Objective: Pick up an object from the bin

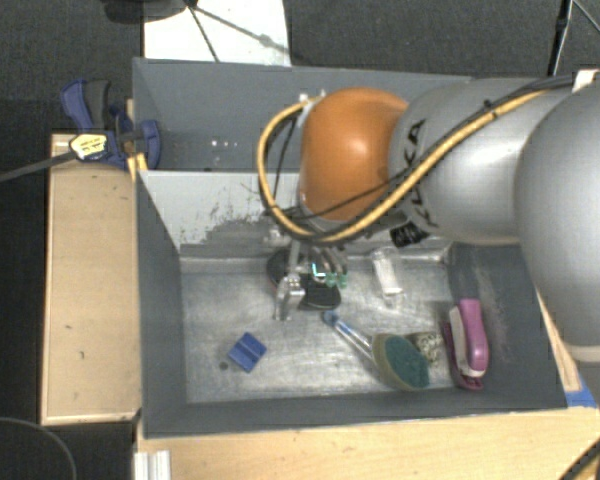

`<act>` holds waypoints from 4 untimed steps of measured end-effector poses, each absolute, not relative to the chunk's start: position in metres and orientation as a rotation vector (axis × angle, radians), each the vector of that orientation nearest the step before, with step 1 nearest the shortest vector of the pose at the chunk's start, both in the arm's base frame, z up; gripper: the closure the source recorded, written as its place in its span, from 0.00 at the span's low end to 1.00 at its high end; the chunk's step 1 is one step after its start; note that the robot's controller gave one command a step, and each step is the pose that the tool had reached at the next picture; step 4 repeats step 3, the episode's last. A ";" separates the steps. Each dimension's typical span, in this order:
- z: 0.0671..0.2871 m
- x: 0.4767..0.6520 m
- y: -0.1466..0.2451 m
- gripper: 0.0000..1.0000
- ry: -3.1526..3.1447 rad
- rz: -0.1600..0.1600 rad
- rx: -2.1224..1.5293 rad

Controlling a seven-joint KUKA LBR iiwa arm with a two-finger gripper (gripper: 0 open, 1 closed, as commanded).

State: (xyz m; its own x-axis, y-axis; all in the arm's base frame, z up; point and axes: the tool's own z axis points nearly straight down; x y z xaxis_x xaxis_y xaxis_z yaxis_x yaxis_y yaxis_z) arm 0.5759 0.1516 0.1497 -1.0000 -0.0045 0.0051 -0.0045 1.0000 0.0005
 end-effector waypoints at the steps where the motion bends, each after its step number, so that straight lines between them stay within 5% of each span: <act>1: 0.077 0.585 0.075 0.00 -3.139 0.006 0.041; 2: 0.081 0.586 0.081 1.00 -3.144 -0.002 0.045; 3: 0.214 0.590 0.062 1.00 -3.152 -0.002 -0.011; 4: 0.214 0.590 0.062 1.00 -3.152 -0.002 -0.011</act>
Offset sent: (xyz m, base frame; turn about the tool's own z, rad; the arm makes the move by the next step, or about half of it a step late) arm 0.0088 -0.0710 -0.0697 -0.0285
